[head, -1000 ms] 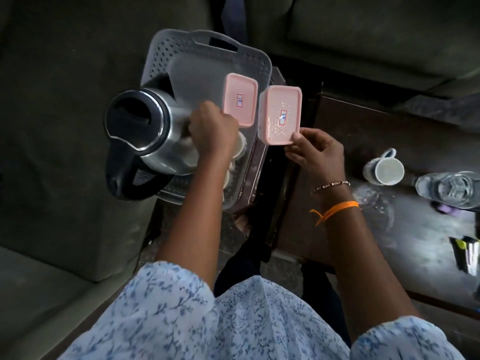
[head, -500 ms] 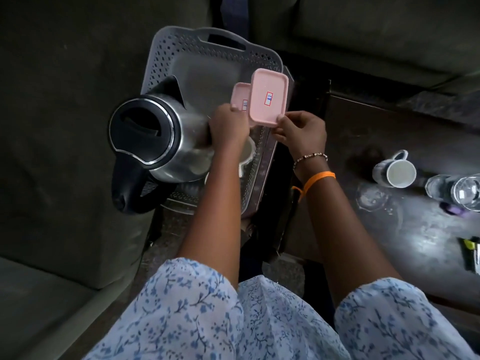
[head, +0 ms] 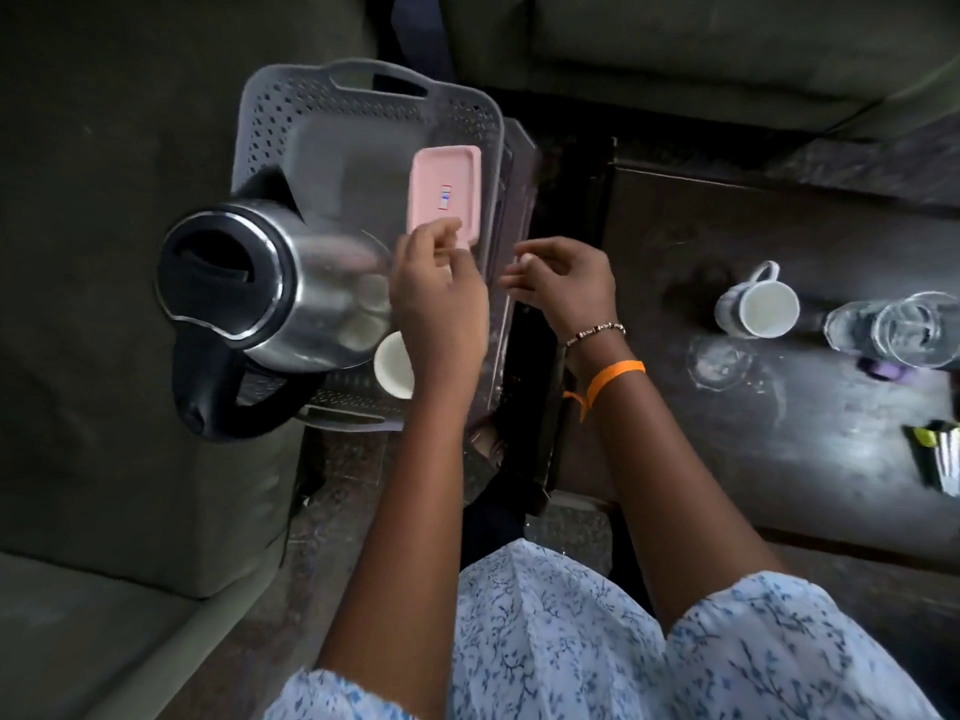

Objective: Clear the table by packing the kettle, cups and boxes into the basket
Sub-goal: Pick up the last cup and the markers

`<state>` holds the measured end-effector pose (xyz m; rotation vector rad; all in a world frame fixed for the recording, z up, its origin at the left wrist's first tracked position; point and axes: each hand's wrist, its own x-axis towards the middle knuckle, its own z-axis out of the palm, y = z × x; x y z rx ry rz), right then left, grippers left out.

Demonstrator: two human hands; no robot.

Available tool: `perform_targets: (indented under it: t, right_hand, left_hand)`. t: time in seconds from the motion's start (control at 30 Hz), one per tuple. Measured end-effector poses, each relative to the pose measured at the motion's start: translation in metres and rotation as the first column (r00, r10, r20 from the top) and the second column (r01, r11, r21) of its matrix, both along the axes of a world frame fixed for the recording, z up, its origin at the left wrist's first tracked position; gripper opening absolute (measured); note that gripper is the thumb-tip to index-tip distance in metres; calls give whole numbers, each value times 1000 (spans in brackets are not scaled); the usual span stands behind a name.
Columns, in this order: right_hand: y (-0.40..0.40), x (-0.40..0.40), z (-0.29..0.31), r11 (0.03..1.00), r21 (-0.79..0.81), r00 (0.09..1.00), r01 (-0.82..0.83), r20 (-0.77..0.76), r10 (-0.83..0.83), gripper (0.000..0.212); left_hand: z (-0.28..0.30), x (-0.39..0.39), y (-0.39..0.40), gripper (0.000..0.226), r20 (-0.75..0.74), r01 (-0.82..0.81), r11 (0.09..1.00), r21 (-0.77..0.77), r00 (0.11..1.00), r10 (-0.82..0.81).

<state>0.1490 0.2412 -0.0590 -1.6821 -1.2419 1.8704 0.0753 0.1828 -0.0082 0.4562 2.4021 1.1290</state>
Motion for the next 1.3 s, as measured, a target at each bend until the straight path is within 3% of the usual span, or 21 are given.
perform_targets:
  t: [0.17,0.33,0.5,0.63,0.8,1.07,1.2,1.3]
  right_hand:
    - [-9,70,3,995,-59,997,80,-12,-81,17]
    - [-12,156,-7,976,-108,981,188,71,-181,18]
    - [-11,229,-23,943,-141,947,302,156,-280,19]
    - [-6,273,-40,920,-165,924,356,211,-320,19]
    - [0,318,-63,916,-113,897,384,281,-342,19]
    - [10,370,-82,905,-115,884,409,296,-362,25]
    - [16,392,-80,891,-81,861,446,311,-403,23]
    - [22,408,-78,872,21,800,490,387,-459,20]
  left_hand:
    - [-12,63,-1,20,254,249,968,-26,938,-235]
    - [-36,130,8,20,373,452,887,-93,842,-389]
    - [-69,191,39,21,492,533,829,-170,775,-397]
    - [-103,233,69,33,622,556,788,-263,723,-302]
    - [-137,261,103,47,648,455,808,-374,752,-124]
    - [-163,290,123,37,574,194,885,-422,814,95]
    - [-159,303,114,33,521,306,830,-467,853,-21]
    - [-149,328,104,24,547,423,775,-469,828,-121]
